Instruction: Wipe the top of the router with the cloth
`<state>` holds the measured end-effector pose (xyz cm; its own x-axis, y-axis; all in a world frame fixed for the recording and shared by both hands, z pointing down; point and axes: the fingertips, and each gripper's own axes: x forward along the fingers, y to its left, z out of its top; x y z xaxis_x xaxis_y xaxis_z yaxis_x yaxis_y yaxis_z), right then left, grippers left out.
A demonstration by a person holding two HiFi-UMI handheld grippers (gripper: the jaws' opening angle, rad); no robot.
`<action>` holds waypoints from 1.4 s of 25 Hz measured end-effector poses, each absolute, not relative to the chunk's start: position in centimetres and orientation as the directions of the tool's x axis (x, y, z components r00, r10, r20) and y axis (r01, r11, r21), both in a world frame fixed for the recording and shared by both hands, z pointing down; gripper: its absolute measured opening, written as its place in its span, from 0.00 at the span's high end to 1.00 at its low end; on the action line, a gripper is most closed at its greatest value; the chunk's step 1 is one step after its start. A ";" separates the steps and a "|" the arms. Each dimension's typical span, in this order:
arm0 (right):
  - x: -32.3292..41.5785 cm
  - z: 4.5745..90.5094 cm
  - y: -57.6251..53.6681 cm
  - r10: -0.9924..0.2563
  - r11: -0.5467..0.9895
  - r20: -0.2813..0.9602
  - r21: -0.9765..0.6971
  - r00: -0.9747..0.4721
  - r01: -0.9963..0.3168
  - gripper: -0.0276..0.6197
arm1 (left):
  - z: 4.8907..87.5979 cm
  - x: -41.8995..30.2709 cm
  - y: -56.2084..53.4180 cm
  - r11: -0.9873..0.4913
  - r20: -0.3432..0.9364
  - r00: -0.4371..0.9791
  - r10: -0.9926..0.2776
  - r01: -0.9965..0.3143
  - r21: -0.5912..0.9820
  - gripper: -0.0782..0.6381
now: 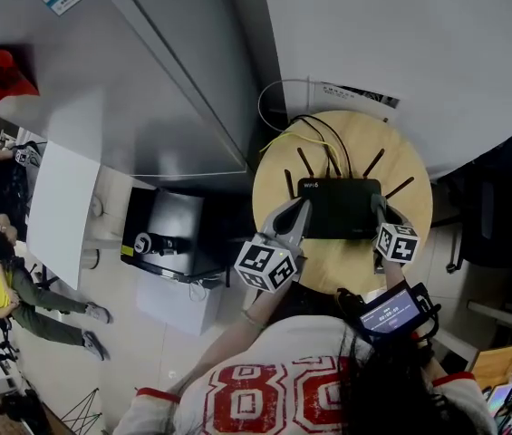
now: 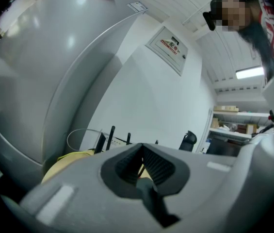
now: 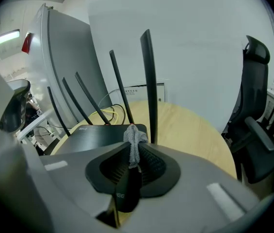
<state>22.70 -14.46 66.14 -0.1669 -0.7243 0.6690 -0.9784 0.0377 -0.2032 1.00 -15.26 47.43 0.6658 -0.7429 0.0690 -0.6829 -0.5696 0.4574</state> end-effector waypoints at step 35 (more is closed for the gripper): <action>1.5 65.9 -14.1 -0.537 0.491 0.687 -0.216 -0.489 -0.844 0.89 | 47.2 -7.4 -13.5 -0.440 0.079 0.523 -0.849 -0.781 0.443 0.90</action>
<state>1.49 -14.14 65.88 -0.4888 -0.5375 0.6871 -0.8438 0.4914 -0.2159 -7.36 -13.55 47.18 0.5228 -0.8489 0.0785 -0.7809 -0.4399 0.4435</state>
